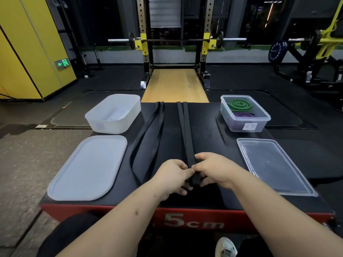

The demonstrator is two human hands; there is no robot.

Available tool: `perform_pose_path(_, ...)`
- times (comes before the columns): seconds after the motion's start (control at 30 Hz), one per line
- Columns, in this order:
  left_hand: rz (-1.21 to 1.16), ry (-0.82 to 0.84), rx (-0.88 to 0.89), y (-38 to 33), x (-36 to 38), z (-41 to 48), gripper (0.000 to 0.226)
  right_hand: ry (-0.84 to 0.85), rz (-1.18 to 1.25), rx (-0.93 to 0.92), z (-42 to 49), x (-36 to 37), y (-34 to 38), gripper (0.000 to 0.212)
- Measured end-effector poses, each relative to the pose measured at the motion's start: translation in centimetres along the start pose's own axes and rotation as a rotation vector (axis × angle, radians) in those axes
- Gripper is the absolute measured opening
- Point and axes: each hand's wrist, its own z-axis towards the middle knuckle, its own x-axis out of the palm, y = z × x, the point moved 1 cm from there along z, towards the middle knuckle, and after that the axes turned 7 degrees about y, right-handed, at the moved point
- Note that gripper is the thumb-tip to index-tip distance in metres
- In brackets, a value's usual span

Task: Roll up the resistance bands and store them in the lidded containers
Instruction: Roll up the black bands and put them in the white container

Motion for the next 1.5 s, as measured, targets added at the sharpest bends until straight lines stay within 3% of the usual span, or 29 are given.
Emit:
perform_pose_path(0.17, -0.023, -0.023, 0.044, 1.0, -0.2, -1.1, 0.033, -0.019, -0.041, -0.035, -0.9, 0.9, -1.8, 0.051)
perform_pose_path(0.33, 0.626, -0.202, 0.330, 2.2, 0.3, -1.9, 0.007, -0.174, -0.423, -0.135, -1.3, 1.1, -3.6, 0.017)
perform_pose_path(0.47, 0.851, -0.201, 0.498, 3.3, 0.1, -1.8, 0.002, -0.232, -0.589, -0.231, -1.1, 1.8, -4.7, 0.014)
perform_pose_path(0.6, 0.868, -0.207, 0.594, 4.4, 0.2, -1.6, 0.006, -0.355, -0.815, -0.345, -1.2, 1.8, -5.9, 0.001)
perform_pose_path(0.63, 0.871, -0.208, 0.605, 4.5, 0.3, -1.6, 0.007, -0.386, -0.818, -0.339, -1.3, 1.4, -6.0, 0.008)
perform_pose_path(0.8, 0.854, -0.194, 0.643, 4.8, 0.5, -1.6, 0.010, -0.292, -0.817, -0.412, -1.8, 0.9, -6.7, 0.003)
perform_pose_path(0.93, 0.851, -0.149, 0.645, 5.0, 0.2, -1.6, 0.011, -0.237, -0.763, -0.475, -1.8, 0.6, -7.3, 0.017)
perform_pose_path(1.07, 0.914, -0.071, 0.601, 5.5, -0.3, -1.4, 0.026, -0.202, -0.774, -0.498, -1.7, 0.2, -7.4, 0.014)
perform_pose_path(1.3, 0.907, -0.046, 0.693, 4.6, -0.7, -0.8, 0.016, -0.064, -0.757, -0.500, -2.8, -0.7, -7.5, 0.012)
perform_pose_path(1.5, 0.782, -0.087, 0.572, 4.6, -0.5, -0.4, 0.014, -0.138, -0.800, -0.484, -1.6, -0.4, -7.7, 0.015)
